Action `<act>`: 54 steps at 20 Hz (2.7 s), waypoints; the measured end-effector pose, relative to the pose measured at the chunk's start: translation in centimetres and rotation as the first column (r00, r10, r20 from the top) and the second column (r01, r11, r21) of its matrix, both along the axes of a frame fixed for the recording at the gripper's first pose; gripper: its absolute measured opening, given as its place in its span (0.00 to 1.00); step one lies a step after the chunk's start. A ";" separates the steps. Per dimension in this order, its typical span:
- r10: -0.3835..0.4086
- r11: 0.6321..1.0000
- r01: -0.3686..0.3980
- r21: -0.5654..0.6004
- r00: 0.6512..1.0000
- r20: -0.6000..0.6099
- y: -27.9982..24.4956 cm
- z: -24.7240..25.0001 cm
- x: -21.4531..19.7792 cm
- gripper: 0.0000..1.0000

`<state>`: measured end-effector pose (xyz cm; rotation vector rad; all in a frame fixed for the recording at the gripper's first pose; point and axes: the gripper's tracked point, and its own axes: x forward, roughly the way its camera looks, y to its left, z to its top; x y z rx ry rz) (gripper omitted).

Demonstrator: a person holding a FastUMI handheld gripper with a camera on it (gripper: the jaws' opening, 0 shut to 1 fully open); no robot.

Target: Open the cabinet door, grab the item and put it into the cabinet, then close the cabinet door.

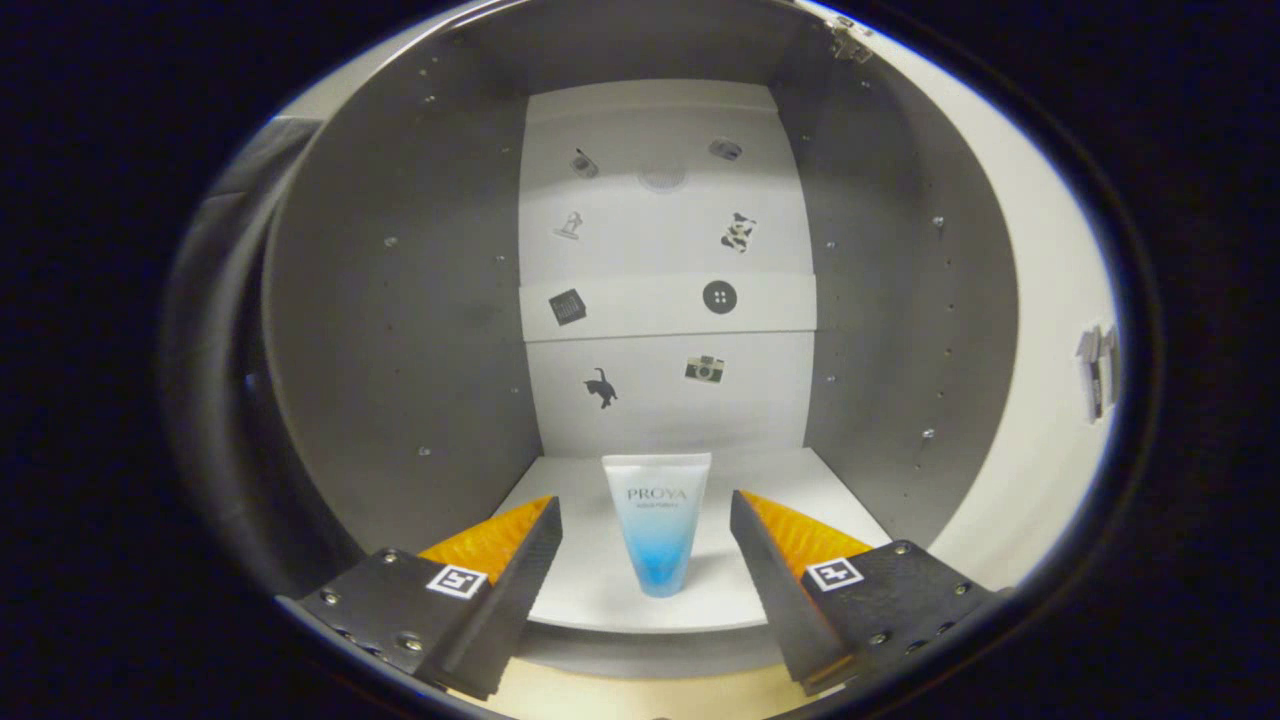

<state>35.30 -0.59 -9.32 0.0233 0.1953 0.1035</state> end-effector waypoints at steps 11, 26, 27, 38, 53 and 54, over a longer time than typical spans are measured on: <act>-0.030 1.000 0.029 0.007 0.996 0.085 -2.0 4.3 -20.5 1.00; -0.269 0.962 0.263 0.067 0.958 0.102 -16.8 7.0 -39.6 1.00; -0.298 0.954 0.293 0.063 0.949 0.102 -18.4 6.9 -40.2 1.00; -0.431 0.903 0.428 0.044 0.899 0.082 -30.1 6.3 -38.1 1.00; -0.185 0.982 0.183 0.035 0.979 0.080 -18.8 5.4 -34.8 0.98; -0.160 0.987 0.157 0.041 0.984 0.079 -18.0 5.4 -34.5 0.98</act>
